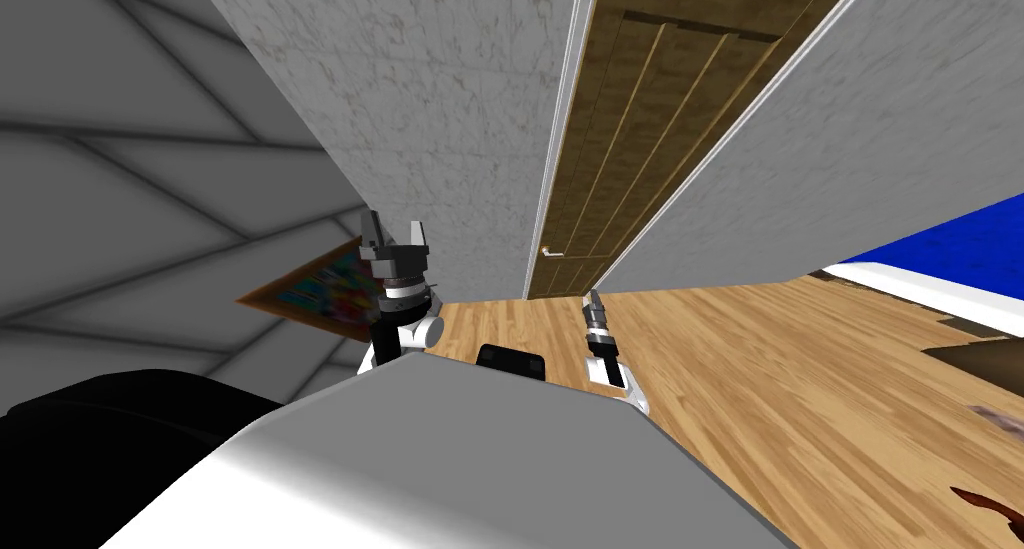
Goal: Pull the door open
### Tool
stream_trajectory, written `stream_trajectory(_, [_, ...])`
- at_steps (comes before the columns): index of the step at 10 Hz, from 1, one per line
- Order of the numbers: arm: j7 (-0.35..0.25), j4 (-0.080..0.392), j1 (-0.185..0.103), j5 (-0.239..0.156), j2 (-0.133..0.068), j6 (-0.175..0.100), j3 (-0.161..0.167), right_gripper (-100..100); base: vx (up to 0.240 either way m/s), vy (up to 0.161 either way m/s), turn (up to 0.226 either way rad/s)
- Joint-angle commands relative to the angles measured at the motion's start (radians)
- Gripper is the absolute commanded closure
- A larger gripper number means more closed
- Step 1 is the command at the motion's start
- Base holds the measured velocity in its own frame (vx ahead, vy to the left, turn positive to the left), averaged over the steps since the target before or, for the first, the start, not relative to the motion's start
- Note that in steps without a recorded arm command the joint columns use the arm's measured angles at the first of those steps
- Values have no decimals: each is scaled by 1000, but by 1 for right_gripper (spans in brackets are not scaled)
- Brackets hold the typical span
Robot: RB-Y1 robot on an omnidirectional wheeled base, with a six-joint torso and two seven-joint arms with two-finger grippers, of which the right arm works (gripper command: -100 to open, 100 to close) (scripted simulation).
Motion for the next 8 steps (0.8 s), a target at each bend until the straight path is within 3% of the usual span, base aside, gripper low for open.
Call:
stream_trajectory(1, [-11,50,-15,1,-5,-19,-1,-100,53,8,59])
stream_trajectory(8, [-74,236,-76,6,-36,-90,-8,-100,88,7,89])
